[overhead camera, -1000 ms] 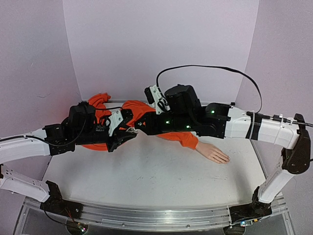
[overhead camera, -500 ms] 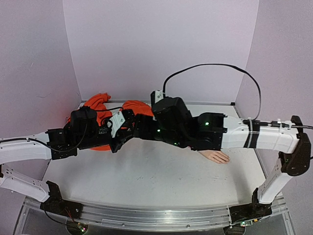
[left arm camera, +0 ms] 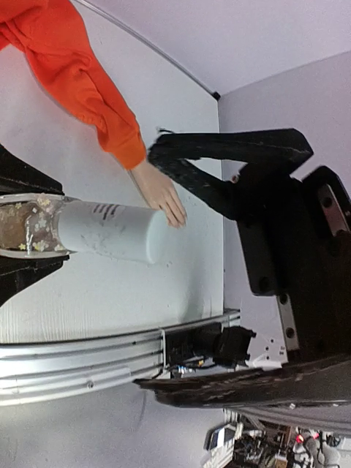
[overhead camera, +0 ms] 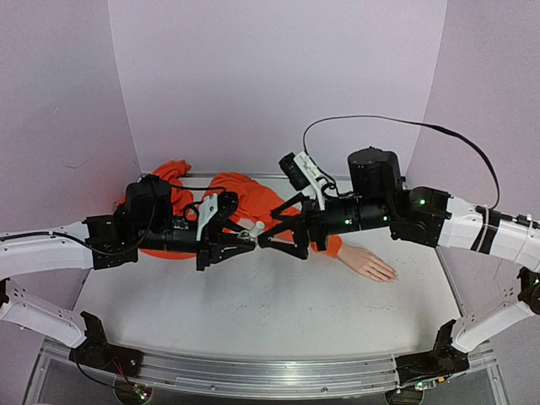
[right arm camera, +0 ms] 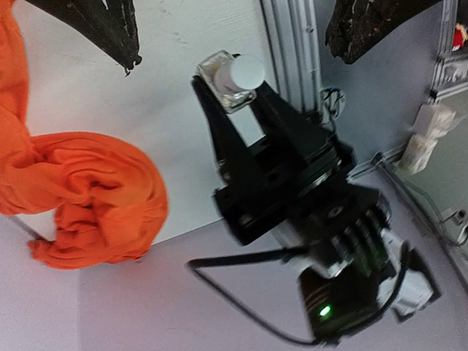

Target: Paint the nails

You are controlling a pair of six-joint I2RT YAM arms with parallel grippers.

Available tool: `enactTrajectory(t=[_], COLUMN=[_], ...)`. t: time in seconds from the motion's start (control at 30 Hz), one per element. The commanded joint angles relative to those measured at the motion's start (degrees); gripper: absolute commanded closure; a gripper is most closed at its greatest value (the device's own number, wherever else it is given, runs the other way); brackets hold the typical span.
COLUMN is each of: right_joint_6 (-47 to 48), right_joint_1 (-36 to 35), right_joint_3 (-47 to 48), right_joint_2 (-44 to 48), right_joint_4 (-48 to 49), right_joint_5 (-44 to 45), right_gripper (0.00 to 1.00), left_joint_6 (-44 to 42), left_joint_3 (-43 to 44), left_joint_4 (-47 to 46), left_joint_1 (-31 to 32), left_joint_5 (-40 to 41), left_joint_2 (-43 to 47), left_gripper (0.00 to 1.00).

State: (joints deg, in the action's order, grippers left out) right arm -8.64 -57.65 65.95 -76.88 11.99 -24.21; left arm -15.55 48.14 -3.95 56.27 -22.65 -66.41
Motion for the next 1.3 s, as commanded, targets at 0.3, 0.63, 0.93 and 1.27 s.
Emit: enactTrajectory(t=[0.3,0.63,0.93,1.27], right_joint_6=[9.8,7.2,5.2,-4.5], right_joint_1=[1.1,1.1,1.1,0.5], right_joint_3=[2.8,3.5,1.3,-1.2], right_joint_2=[-5.0,-6.9,-5.1,-9.4], right_joint_4=[6.5,8.2,8.6,15.9], right_joint_5=[-18.4,-20.4,-20.0,-17.0], right_gripper=[0.43,0.62,0.69,1.00], left_joint_6=[2.5,1.7,1.8,3.2], left_joint_3=[4.3,4.5,4.8,4.3], left_joint_4=[-0.9,0.0,0.3,-0.1], left_joint_1=[0.0,0.0,0.0,-0.1], left_joint_5=[-12.8,-12.5,-13.2,-4.0], left_joint_2=[-1.4,-1.5,-1.6,0.9], left_gripper=[1.00,1.00,1.00,1.00])
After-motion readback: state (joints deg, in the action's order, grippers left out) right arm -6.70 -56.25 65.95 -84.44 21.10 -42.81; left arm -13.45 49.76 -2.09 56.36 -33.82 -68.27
